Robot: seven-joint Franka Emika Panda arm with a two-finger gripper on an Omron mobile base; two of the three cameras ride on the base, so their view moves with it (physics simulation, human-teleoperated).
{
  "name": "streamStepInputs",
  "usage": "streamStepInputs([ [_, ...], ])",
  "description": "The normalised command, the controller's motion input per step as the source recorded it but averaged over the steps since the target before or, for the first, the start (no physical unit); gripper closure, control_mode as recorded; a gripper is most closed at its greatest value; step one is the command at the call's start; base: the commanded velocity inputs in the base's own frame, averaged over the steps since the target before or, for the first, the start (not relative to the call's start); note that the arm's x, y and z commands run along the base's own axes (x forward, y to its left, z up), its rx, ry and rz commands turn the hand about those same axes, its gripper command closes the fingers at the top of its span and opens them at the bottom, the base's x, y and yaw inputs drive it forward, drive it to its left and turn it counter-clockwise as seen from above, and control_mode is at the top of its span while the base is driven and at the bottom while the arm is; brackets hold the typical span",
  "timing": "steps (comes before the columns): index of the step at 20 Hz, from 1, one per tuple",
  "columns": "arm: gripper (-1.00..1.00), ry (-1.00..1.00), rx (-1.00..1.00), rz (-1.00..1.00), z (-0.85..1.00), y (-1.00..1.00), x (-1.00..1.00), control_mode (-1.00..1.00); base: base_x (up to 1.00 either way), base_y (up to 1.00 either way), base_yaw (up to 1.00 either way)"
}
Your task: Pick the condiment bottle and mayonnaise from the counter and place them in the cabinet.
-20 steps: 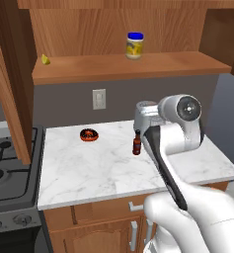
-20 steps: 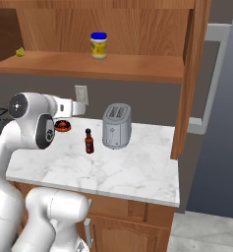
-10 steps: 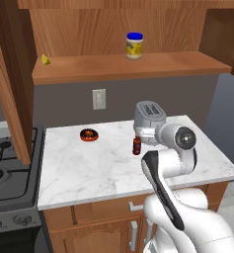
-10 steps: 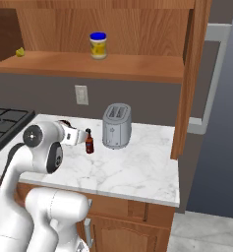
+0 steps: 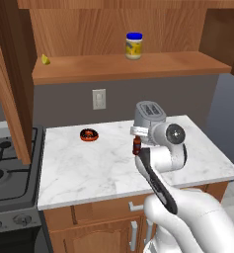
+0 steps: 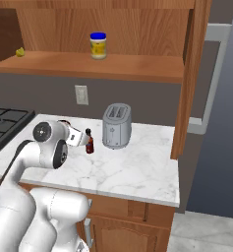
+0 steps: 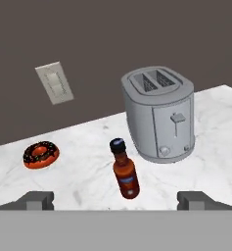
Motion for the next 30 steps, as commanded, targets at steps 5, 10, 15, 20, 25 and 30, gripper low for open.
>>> streamStepInputs([
  [5,-1.0,0.09,0.02,-0.06,-0.56,0.23,0.51,-1.0,0.0,0.0,0.0],
  [10,-1.0,0.03,-0.01,-0.03,-0.33,0.15,0.33,-1.0,0.0,0.0,0.0],
  [15,-1.0,0.03,-0.02,0.0,-0.04,-0.01,0.04,-1.0,0.0,0.0,0.0],
  [20,-1.0,0.09,0.0,0.0,0.05,-0.27,0.08,-1.0,0.0,0.0,0.0],
  [25,-1.0,0.1,0.0,0.01,0.0,-0.25,0.0,-1.0,0.0,0.0,0.0],
  [30,-1.0,0.03,-0.03,0.06,-0.01,-0.09,-0.01,-1.0,0.0,0.0,0.0],
])
